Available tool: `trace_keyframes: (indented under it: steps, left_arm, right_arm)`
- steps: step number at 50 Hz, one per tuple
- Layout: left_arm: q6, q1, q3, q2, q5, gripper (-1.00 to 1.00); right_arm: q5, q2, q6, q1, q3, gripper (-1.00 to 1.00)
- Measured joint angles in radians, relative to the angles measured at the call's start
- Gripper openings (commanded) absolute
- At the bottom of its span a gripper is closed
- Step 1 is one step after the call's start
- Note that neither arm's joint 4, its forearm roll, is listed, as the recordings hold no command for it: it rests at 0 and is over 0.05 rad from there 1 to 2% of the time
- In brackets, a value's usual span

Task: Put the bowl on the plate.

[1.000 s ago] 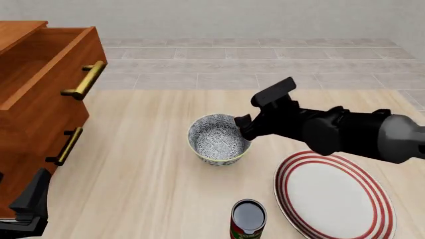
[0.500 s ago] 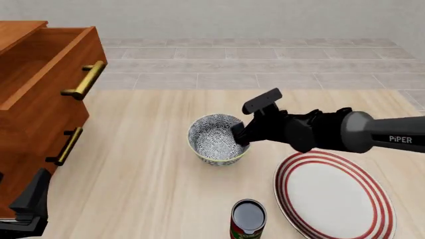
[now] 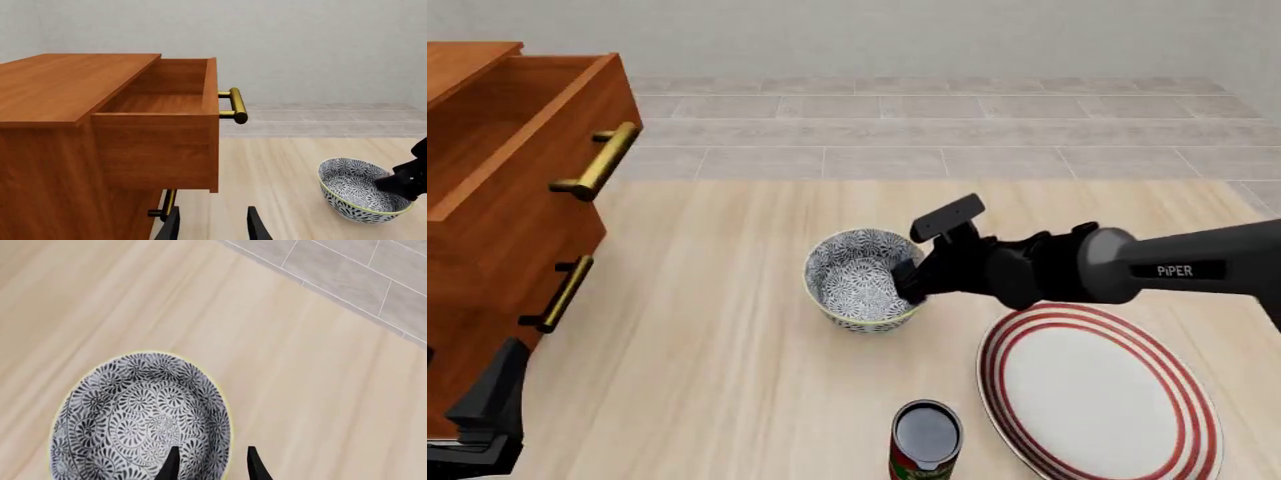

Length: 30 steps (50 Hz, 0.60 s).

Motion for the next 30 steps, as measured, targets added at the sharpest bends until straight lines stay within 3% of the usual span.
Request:
trace_keyframes:
  steps: [27,28,30]
  left_arm:
    - [0.0,0.0,0.0,0.0,0.0,1.0]
    - [0.0,0.0,0.0,0.0,0.0,1.0]
    - [0.0,0.0,0.0,0.0,0.0,1.0]
  right_arm:
    - [-0.031,0.047,0.016,0.002,0.008,1.0]
    - [-0.032,0.048,0.017,0.003,0.008,-1.0]
    - [-0.036,0.043,0.008,-0.003,0.003,-1.0]
